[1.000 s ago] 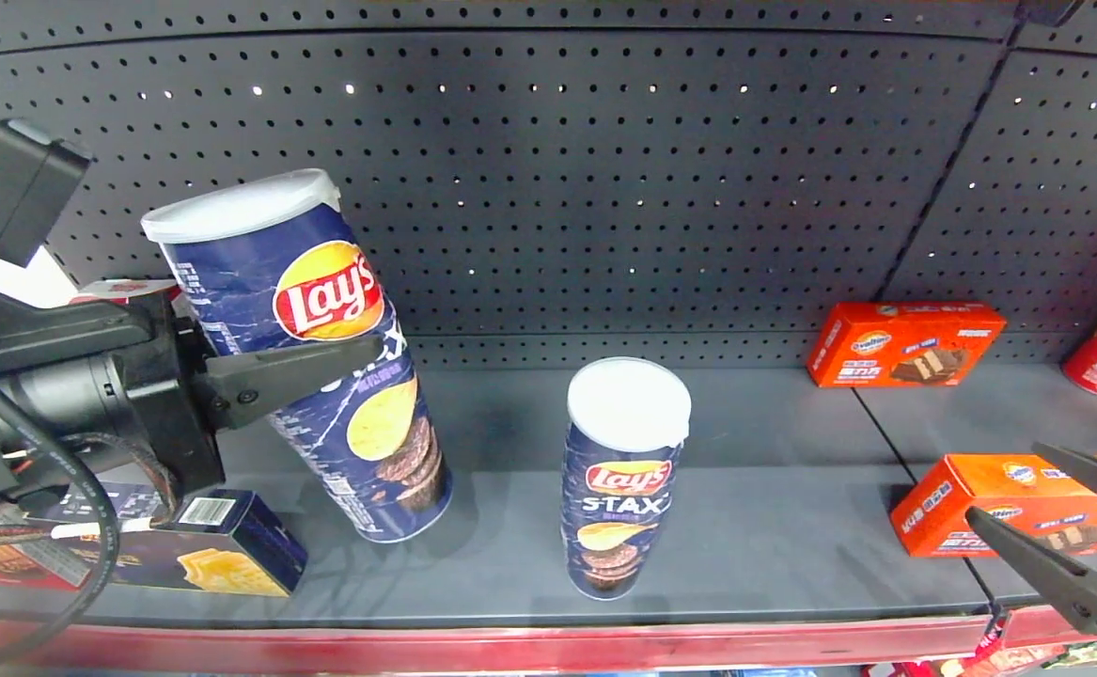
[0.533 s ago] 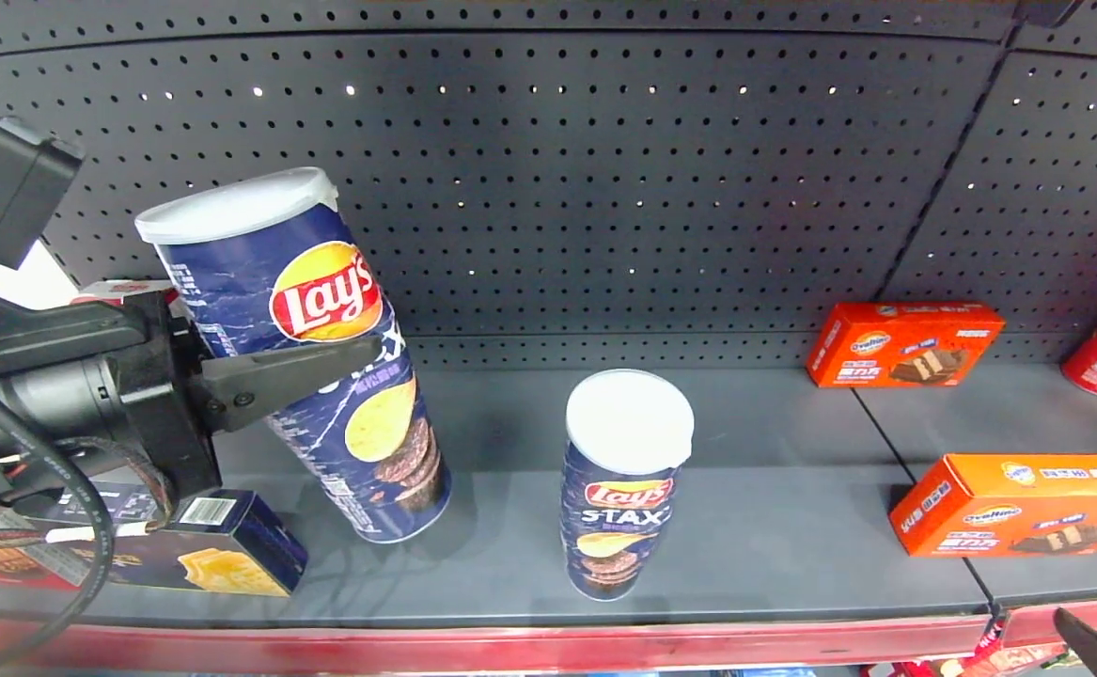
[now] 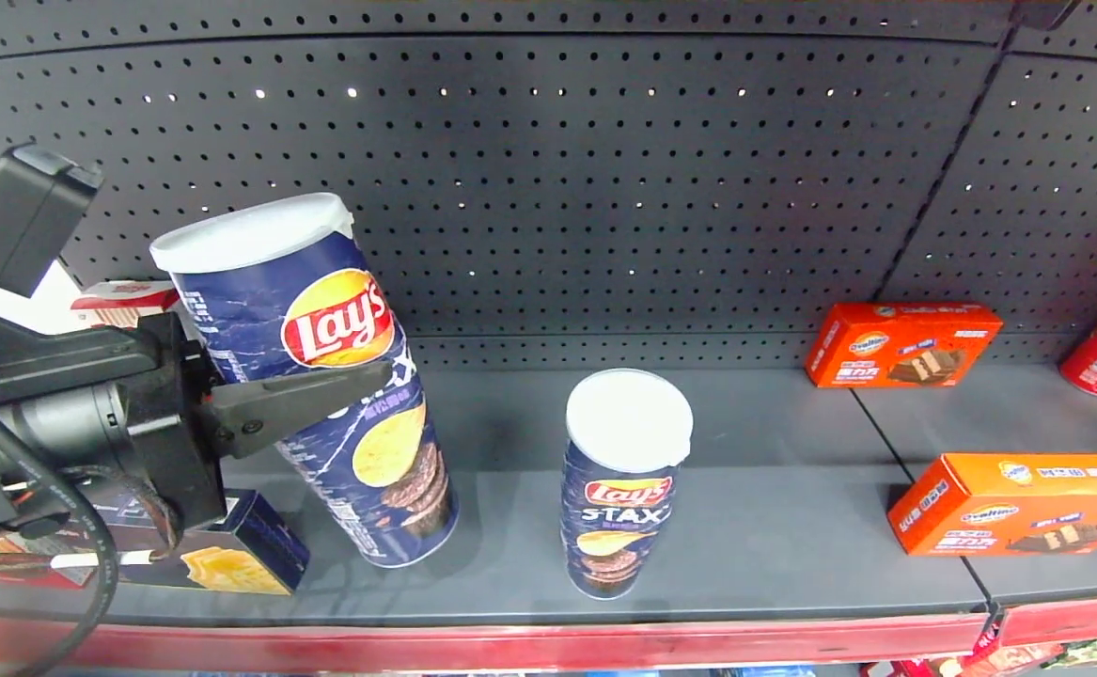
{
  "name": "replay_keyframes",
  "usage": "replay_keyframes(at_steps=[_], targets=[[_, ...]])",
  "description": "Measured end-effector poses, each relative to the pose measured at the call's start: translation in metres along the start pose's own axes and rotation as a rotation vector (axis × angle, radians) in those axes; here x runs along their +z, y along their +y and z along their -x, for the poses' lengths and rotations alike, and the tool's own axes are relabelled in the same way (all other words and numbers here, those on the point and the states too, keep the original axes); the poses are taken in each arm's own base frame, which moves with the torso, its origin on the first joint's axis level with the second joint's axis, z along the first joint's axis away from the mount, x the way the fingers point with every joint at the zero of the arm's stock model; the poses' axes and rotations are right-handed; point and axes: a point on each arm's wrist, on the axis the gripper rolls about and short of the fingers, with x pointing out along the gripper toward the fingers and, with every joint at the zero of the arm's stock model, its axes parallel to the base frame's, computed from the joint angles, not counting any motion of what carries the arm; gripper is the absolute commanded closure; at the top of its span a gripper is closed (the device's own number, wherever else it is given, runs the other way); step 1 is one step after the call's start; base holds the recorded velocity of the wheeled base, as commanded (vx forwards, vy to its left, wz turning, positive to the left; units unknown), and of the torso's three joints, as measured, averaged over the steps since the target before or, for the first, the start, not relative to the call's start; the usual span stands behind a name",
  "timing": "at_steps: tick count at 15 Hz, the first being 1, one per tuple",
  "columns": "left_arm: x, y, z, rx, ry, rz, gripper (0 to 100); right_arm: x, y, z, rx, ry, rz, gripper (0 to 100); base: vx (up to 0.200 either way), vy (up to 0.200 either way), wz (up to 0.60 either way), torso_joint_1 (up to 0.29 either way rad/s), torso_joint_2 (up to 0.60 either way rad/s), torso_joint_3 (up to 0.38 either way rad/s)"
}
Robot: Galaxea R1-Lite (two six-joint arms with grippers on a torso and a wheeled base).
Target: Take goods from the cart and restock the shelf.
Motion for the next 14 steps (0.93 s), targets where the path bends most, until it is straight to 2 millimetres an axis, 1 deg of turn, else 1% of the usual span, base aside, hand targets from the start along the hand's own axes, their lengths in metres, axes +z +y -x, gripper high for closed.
replay_keyframes(at_steps=[5,7,9,12,14], targets=[[-0.002,-0.004,0.0,-0.018,0.002,-0.002,100,-0.002,0.0,0.006,0.04,-0.073,-0.007,0,0.0,0.0,0.0,0.0,0.0,0.0],[-0.002,-0.005,0.0,-0.025,0.003,-0.002,100,-0.007,0.0,0.006,0.038,-0.032,-0.076,0,0.0,0.0,0.0,0.0,0.0,0.0],[-0.004,-0.005,-0.001,-0.03,0.011,0.0,100,-0.008,0.0,0.007,0.047,-0.029,-0.035,0,0.0,0.0,0.0,0.0,0.0,0.0],[-0.006,-0.009,-0.008,-0.061,0.022,-0.029,100,-0.008,0.0,0.007,0.05,-0.031,-0.028,0,0.0,0.0,0.0,0.0,0.0,0.0],[-0.007,-0.005,-0.014,-0.058,0.032,-0.069,100,-0.008,0.0,0.007,0.05,-0.031,-0.027,0,0.0,0.0,0.0,0.0,0.0,0.0]])
